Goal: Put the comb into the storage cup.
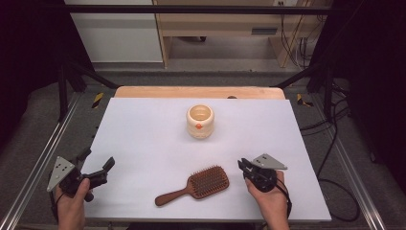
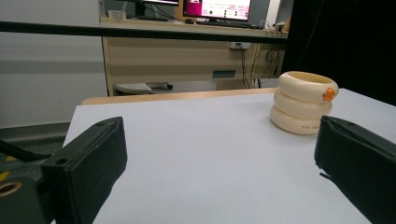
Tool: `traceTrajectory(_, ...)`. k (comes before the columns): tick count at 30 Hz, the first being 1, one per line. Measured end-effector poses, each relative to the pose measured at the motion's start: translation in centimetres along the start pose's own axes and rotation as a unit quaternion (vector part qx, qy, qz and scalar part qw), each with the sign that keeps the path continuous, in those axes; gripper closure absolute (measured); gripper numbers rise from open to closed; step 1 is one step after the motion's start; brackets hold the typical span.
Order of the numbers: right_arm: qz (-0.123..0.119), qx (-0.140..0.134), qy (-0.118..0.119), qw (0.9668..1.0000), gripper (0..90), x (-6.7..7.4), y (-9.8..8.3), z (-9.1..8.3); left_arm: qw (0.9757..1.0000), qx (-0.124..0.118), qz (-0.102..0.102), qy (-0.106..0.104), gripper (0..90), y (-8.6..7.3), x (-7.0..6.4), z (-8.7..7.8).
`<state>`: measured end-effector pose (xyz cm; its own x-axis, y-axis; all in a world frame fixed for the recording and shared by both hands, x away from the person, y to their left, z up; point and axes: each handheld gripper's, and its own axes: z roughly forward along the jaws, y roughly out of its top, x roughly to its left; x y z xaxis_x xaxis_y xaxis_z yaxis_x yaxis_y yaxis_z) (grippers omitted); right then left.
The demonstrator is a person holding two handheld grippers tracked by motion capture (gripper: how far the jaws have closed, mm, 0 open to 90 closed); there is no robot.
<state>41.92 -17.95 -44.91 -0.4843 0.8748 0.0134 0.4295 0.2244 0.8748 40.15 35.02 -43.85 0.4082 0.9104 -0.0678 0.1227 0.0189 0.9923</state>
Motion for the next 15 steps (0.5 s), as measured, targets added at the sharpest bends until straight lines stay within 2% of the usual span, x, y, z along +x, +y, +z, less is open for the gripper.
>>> traceTrajectory(1, 0.0, 0.0, 0.0, 1.0, 75.8, 0.0, 0.0, 0.0, 1.0, 0.0, 0.0, 0.0, 2.5, 0.0, 0.0, 0.0)
traceTrajectory(2, -0.004, -0.015, 0.001, 0.9999, 71.2, -0.4, 0.1, -0.3, 1.0, -0.001, -0.001, -0.001, 2.5, 0.0, 0.0, 0.0)
traceTrajectory(4, -0.014, -0.038, -0.001, 0.9992, 58.3, -0.9, 0.2, -0.9, 1.0, -0.001, 0.0, -0.003, 2.5, 0.0, -0.2, 0.0)
traceTrajectory(5, -0.015, -0.045, -0.002, 0.9989, 43.3, -1.3, 0.3, -1.3, 1.0, -0.001, -0.001, -0.004, 2.5, 0.0, -0.2, 0.0)
traceTrajectory(6, -0.015, -0.045, -0.002, 0.9989, 43.3, -1.3, 0.3, -1.3, 1.0, -0.002, -0.001, -0.006, 2.5, 0.1, -0.2, 0.0)
traceTrajectory(9, -0.005, -0.071, -0.009, 0.9974, 28.8, -1.9, 0.6, -1.7, 1.0, -0.002, -0.001, -0.008, 2.4, 0.1, -0.4, 0.0)
traceTrajectory(10, -0.002, -0.082, -0.015, 0.9965, 20.5, -2.4, 0.6, -1.7, 1.0, -0.002, 0.0, -0.009, 2.4, 0.1, -0.4, 0.0)
traceTrajectory(12, -0.001, -0.084, -0.019, 0.9963, 18.8, -2.5, 0.6, -1.7, 0.9999, -0.004, -0.002, -0.01, 2.4, 0.2, -0.5, -0.2)
traceTrajectory(13, 0.003, -0.093, -0.024, 0.9954, 13.6, -2.9, 0.6, -1.8, 0.9999, -0.005, -0.001, -0.012, 2.3, 0.3, -0.5, -0.3)
traceTrajectory(15, 0.003, -0.097, -0.025, 0.9949, 11.5, -3.1, 0.7, -1.8, 0.9999, -0.004, 0.0, -0.016, 2.2, 0.4, -0.7, -0.3)
